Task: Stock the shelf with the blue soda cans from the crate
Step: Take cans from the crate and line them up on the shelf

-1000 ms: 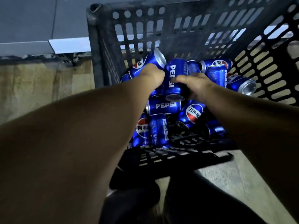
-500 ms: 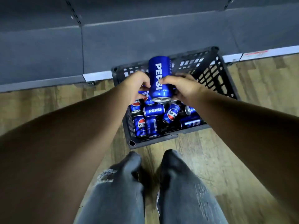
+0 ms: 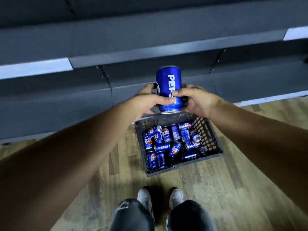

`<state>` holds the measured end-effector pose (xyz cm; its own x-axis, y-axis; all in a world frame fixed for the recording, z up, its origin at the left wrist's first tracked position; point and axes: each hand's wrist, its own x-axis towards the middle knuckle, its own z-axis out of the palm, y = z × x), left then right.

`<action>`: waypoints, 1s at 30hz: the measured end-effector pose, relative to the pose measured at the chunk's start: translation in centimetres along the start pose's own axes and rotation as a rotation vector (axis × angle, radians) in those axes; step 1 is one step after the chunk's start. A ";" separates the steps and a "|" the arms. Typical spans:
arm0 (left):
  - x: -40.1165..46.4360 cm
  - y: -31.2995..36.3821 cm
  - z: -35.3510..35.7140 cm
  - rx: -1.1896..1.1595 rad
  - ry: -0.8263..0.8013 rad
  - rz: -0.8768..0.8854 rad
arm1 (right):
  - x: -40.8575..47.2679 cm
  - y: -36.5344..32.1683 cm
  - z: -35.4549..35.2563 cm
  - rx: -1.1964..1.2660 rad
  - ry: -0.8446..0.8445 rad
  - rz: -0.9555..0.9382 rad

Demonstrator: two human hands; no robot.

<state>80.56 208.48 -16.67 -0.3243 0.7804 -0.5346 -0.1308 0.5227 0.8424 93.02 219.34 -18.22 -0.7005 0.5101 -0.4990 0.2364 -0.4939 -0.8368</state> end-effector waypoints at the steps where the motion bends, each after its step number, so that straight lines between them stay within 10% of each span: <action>1: -1.0 1.5 -0.4 0.009 0.004 0.039 | -0.8 -1.7 0.7 0.008 -0.011 -0.019; 19: -12.7 20.6 -4.2 0.096 0.046 0.428 | -12.0 -22.8 7.3 -0.226 -0.152 -0.324; 30: -15.8 24.2 -2.6 0.082 0.312 0.709 | -15.7 -25.9 7.2 -0.335 -0.264 -0.198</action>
<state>80.06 207.89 12.29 -0.5547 0.8114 0.1842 0.2719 -0.0325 0.9618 93.03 219.01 12.92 -0.8911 0.3532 -0.2848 0.2553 -0.1285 -0.9583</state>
